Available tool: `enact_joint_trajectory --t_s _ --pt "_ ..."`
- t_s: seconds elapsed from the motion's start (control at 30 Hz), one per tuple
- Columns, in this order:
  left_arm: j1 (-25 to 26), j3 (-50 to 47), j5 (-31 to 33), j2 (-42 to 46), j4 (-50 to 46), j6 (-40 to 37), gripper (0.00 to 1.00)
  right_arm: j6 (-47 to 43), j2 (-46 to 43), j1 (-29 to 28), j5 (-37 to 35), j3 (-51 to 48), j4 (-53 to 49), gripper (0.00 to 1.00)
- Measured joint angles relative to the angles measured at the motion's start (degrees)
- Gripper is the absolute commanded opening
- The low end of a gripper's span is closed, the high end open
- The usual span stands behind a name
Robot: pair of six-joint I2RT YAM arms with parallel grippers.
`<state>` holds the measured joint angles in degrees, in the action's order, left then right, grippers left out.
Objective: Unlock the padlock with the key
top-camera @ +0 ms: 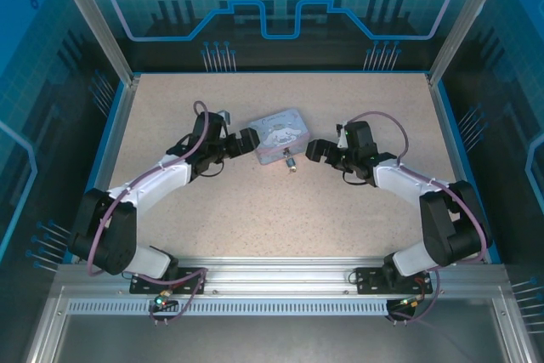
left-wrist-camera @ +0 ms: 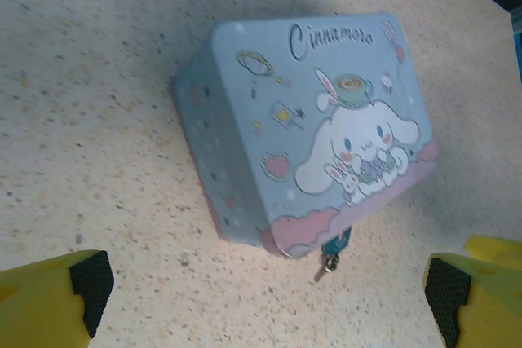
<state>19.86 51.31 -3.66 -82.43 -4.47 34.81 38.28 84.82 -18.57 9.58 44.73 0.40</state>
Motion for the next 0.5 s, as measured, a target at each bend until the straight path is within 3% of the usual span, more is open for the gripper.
enact_joint_trajectory --t_s 0.5 --pt "-1.6 -0.1 -3.8 -4.0 0.7 3.8 0.99 -3.3 5.0 -3.5 6.8 -0.1 3.7 0.79"
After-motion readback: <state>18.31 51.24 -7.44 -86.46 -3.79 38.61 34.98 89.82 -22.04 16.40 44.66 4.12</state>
